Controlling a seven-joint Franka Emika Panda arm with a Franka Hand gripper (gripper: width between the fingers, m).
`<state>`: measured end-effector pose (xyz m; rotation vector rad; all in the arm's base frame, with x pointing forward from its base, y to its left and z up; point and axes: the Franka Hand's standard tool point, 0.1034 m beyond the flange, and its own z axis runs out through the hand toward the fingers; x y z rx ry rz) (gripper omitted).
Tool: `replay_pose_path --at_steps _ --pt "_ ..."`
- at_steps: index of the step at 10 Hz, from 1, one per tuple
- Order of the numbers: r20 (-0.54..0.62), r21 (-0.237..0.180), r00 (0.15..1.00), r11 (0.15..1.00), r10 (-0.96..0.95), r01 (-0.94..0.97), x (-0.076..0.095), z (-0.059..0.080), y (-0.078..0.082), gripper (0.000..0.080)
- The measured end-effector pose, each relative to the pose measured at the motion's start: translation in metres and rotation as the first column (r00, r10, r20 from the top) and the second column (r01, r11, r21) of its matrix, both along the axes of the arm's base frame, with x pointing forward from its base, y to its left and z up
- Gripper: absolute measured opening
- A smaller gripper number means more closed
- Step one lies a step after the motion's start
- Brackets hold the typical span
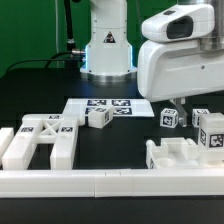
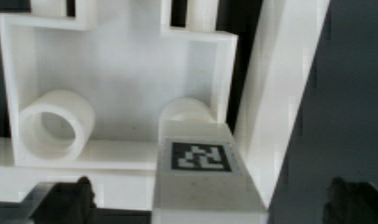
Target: Assemble chair
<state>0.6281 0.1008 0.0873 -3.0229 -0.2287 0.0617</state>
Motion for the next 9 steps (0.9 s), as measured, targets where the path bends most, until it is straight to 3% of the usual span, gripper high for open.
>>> replay_pose_path --at_steps 4,6,7,8,9 --pt "0.004 -0.003 1.0 1.0 -0.008 0.008 0.0062 -0.0037 -0.0051 0.0649" --pt "0.001 -0.003 1.0 1.0 -0.008 0.008 0.0067 -0.0077 -0.005 0.0602" --pt "0.0 -0.003 1.0 1.0 -0.008 0.008 0.0065 -0.0078 -0.005 0.0425" --pt "0.0 -0.003 1.0 1.0 -0.008 0.008 0.0062 -0.008 -0.005 0.0425" --pt "-0.001 -0.003 1.0 1.0 -0.008 0.008 0.006 -0.0083 -0.0051 0.0285"
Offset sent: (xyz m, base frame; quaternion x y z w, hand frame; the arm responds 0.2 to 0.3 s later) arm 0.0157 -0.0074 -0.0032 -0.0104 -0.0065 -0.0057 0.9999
